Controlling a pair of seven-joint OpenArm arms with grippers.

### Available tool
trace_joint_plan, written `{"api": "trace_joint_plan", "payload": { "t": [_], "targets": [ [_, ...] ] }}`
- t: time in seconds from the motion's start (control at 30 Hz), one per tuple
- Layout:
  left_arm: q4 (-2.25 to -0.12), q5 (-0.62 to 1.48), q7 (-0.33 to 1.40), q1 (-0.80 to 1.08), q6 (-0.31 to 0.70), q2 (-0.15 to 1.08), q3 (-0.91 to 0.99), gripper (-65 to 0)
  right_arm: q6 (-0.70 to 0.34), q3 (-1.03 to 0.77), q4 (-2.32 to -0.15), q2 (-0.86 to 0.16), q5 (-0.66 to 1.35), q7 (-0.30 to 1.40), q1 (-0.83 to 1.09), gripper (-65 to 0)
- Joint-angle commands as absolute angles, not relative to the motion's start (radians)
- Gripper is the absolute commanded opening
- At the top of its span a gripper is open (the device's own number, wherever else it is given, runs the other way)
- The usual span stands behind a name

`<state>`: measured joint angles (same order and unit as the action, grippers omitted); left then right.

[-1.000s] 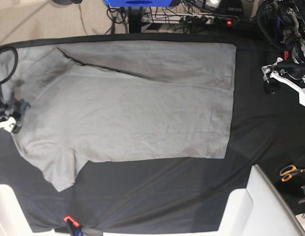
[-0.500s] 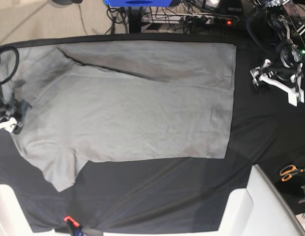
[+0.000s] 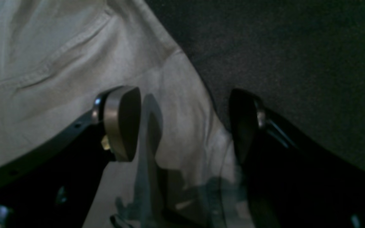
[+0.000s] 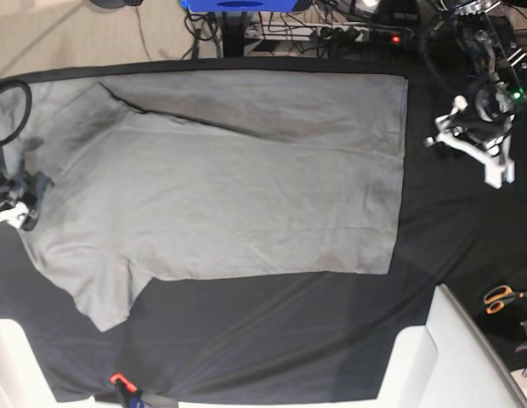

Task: Fold the T-shirt properly
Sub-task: 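Grasp the shirt sleeve with the right gripper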

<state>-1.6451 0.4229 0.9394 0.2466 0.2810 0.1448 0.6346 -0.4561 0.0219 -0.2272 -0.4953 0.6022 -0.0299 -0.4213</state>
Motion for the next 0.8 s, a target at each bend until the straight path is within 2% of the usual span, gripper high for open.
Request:
{"api": "trace_joint_plan", "payload": {
  "t": [0.0, 0.13, 0.33, 0.43, 0.5, 0.77],
  "targets": [
    [-1.661, 0.426, 0.928, 0.245, 0.278, 0.160, 0.636, -40.2, -0.463, 0.021, -0.239, -0.519, 0.610, -0.042, -0.449, -24.5],
    [-1.661, 0.426, 0.926, 0.245, 0.278, 0.160, 0.636, -40.2, -0.433, 0.021, -0.239, -0.519, 0.599, -0.045, -0.449, -24.0],
    [-1.662, 0.426, 0.926, 0.245, 0.278, 0.160, 0.639, -40.2, -0.383, 0.013, -0.252, -0.489, 0.395, -0.093, -0.449, -24.6],
    [-1.662, 0.424, 0.926, 0.246, 0.278, 0.160, 0.644, -40.2, -0.360, 0.013, -0.252, -0.483, 0.375, -0.093, -0.449, -25.2],
    [-1.662, 0.424, 0.926, 0.246, 0.278, 0.160, 0.644, -40.3, -0.360, 0.013, -0.257, -0.483, 0.375, -0.093, -0.449, -30.5],
    [-1.662, 0.420, 0.924, 0.246, 0.278, 0.160, 0.644, -40.3, -0.360, 0.012, -0.303, -0.486, 0.375, -0.088, -0.449, -64.5]
  ]
}}
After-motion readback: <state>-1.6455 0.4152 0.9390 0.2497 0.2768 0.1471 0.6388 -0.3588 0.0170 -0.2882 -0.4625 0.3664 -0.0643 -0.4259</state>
